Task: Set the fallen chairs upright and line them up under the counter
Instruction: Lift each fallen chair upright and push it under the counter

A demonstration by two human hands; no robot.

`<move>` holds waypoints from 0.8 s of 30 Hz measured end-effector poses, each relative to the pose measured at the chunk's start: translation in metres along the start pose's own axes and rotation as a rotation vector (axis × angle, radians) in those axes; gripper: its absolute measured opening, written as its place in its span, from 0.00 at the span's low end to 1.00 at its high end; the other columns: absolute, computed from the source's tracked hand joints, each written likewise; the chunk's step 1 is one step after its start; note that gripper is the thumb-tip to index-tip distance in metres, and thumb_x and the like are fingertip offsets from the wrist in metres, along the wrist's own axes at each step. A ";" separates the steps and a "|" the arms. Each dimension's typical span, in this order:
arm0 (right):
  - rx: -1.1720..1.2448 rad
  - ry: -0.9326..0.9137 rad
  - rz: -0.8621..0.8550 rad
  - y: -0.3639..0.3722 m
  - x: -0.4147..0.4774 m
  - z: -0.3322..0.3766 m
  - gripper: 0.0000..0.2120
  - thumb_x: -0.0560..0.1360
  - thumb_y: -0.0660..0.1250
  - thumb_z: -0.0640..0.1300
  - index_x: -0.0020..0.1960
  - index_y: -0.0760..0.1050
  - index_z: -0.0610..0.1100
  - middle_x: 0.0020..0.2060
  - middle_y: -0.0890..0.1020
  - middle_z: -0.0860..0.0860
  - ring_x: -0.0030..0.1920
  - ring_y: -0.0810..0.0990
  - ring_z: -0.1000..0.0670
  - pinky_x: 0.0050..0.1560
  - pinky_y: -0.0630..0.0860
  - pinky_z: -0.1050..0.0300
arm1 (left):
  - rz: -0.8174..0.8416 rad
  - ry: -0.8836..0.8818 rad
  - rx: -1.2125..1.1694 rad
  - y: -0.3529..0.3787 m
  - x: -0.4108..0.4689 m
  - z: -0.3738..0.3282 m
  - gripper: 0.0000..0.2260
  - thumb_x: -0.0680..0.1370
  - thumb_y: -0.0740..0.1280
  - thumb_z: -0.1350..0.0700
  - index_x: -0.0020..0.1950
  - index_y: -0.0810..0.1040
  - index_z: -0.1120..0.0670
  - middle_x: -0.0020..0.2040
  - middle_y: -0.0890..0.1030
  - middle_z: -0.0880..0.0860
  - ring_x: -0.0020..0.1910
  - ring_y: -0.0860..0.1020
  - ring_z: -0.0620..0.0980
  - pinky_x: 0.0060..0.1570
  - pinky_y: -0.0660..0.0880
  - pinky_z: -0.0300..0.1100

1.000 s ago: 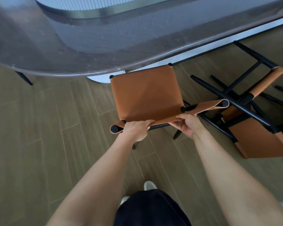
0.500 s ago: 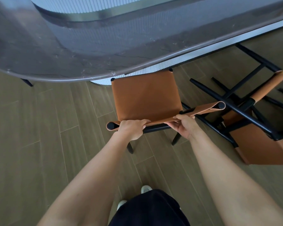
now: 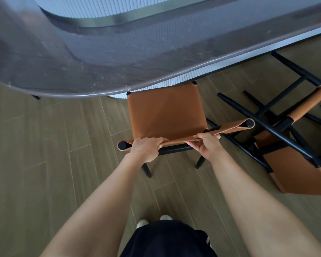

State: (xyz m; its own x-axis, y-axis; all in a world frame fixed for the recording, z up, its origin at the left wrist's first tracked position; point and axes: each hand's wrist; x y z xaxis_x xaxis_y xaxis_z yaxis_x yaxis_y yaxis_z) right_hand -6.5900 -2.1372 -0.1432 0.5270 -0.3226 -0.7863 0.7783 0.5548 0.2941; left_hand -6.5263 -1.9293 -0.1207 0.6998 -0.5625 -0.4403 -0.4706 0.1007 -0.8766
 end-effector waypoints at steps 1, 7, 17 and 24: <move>-0.004 0.000 -0.003 0.000 0.000 0.001 0.13 0.75 0.61 0.26 0.49 0.65 0.41 0.51 0.79 0.36 0.39 0.86 0.41 0.39 0.84 0.46 | 0.000 -0.002 -0.008 0.000 0.000 -0.001 0.18 0.85 0.47 0.50 0.73 0.62 0.35 0.65 0.76 0.43 0.60 0.75 0.51 0.49 0.62 0.45; -0.062 0.004 -0.018 0.003 -0.005 0.003 0.10 0.76 0.61 0.27 0.49 0.67 0.40 0.50 0.81 0.36 0.39 0.86 0.41 0.38 0.84 0.48 | -0.002 -0.093 -0.811 -0.015 -0.016 -0.005 0.16 0.80 0.62 0.46 0.67 0.74 0.39 0.63 0.78 0.40 0.65 0.72 0.44 0.60 0.66 0.40; -0.171 -0.035 -0.098 0.005 -0.013 -0.005 0.15 0.77 0.69 0.39 0.61 0.72 0.38 0.53 0.84 0.39 0.43 0.87 0.43 0.37 0.84 0.51 | 0.130 -0.445 -1.898 -0.005 -0.047 -0.003 0.16 0.83 0.59 0.51 0.58 0.79 0.61 0.54 0.84 0.58 0.53 0.82 0.55 0.55 0.78 0.50; -0.089 -0.036 -0.127 0.009 -0.016 -0.010 0.09 0.77 0.70 0.44 0.53 0.75 0.40 0.44 0.85 0.40 0.37 0.86 0.45 0.32 0.81 0.55 | 0.327 -0.611 -1.971 0.007 -0.026 -0.005 0.27 0.79 0.64 0.42 0.66 0.70 0.64 0.62 0.77 0.63 0.57 0.79 0.61 0.58 0.75 0.61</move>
State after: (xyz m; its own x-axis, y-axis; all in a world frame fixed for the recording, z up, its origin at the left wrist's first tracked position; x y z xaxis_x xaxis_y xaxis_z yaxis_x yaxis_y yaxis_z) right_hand -6.5955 -2.1192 -0.1336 0.4392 -0.4210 -0.7936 0.8073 0.5726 0.1430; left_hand -6.5501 -1.9179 -0.1146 0.3442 -0.3873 -0.8553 -0.1103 -0.9213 0.3728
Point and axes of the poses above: each hand's wrist, its own x-axis towards the middle knuckle, its own y-axis out of the palm, z = x × y
